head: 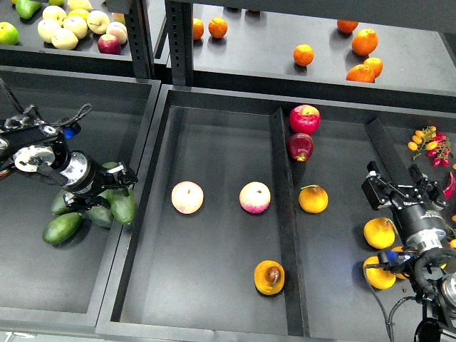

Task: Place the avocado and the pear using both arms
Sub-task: 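Lower the avocado among the green fruits and open the left gripper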

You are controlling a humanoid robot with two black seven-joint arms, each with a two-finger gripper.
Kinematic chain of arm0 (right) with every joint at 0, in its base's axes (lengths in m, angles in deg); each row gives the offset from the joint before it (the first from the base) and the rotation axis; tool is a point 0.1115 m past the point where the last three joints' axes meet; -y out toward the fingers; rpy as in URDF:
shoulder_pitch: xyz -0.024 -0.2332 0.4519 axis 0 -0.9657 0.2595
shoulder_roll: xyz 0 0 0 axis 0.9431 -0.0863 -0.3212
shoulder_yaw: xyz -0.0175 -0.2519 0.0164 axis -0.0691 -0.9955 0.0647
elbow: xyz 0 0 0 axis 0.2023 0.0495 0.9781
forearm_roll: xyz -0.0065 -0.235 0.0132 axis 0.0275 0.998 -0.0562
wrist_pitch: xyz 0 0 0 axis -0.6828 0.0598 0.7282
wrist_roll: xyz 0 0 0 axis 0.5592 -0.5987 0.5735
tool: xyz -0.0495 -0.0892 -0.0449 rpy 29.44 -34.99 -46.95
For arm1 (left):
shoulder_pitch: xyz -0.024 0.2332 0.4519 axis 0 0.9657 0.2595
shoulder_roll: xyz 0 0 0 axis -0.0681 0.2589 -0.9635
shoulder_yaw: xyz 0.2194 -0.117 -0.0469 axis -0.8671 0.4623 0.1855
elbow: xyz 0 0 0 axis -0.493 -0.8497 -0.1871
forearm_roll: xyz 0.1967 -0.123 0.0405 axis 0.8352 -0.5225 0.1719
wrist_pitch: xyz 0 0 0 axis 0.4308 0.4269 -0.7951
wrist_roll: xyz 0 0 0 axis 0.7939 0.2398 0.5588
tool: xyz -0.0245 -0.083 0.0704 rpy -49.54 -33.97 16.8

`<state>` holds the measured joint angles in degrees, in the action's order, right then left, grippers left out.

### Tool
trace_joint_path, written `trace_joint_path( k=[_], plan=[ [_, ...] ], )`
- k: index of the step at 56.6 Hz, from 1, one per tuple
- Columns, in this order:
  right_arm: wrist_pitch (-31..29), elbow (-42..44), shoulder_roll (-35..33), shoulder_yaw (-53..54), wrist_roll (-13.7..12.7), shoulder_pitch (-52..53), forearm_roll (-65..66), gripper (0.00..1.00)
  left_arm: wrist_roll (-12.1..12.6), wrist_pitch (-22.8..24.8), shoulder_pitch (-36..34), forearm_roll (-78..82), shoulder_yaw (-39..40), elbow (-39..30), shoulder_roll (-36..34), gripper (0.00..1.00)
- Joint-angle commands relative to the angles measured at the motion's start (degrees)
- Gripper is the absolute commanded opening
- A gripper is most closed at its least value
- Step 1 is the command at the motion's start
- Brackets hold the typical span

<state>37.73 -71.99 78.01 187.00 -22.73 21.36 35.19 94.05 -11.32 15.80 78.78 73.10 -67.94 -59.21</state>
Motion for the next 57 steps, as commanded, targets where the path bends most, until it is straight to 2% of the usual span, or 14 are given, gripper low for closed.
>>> trace_joint_path(
  k=[1,14,28,57],
  plan=[
    [0.00,-0.05,0.00,0.07,0.00,-0.09,-0.03,1.00,0.00,-0.01,0.16,-0.04,-0.93,-1.63,-1.63,0.17],
    [0.00,-0.05,0.00,0.08,0.00,-0.18,-0.03,1.00,0.00,-0.01,0.42,-0.04,-2.17,-5.32,-5.85,0.17],
    [0.00,-0.05,0.00,-0.01,0.00,-0.18,-0.03,1.00,0.00,-0.01,1.48,0.05,-3.49,-7.78,-6.99,0.16],
    [0.00,-0.05,0.00,0.08,0.00,-0.18,-0.03,1.00,0.00,-0.01,7.54,2.25,-3.49,-7.96,-7.70,0.17]
  ],
)
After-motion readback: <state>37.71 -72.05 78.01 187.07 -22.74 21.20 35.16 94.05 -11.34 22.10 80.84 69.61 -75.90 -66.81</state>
